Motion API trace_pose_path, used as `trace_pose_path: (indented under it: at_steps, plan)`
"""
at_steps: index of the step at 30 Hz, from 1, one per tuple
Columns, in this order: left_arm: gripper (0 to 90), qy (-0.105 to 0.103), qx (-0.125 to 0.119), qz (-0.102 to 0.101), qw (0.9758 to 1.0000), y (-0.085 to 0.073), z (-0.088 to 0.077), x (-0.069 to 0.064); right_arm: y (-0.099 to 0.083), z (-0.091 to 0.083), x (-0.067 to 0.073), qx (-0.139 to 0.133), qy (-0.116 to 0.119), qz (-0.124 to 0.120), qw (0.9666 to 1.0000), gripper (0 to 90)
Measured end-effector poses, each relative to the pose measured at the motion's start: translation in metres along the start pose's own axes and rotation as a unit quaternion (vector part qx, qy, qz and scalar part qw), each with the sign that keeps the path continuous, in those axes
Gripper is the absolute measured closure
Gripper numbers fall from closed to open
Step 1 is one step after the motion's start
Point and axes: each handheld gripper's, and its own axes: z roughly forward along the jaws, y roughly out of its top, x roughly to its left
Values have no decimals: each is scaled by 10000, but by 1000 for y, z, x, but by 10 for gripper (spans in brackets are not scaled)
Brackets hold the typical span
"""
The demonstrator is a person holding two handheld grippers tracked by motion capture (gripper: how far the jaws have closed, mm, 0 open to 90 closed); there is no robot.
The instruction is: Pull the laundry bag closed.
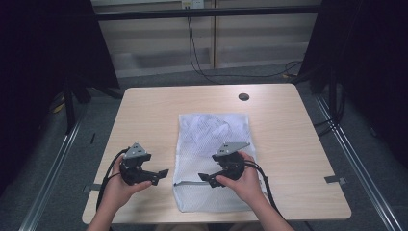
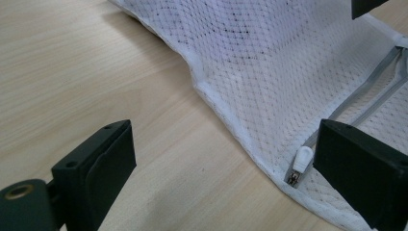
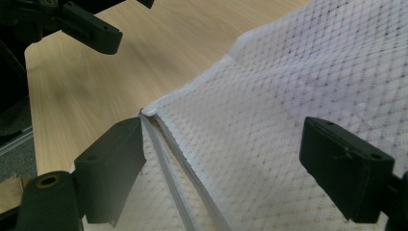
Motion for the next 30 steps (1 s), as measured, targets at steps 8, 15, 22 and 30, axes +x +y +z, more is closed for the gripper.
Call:
trace_pose_path:
  at_steps: [8,15,22,30]
  plan:
    - [72,-4,-16,-31,10000,0,0,0,4,10,5,40,16,-39,10000,156]
    - [73,-11,-26,-32,10000,-1,-1,0,9,20,11,48,68,-106,9999,155]
    - [73,8,-38,-48,10000,-1,-3,1,10,27,15,62,118,-126,9998,154]
    - [74,32,-20,-49,10000,-3,-5,2,12,38,20,80,234,-236,9994,150]
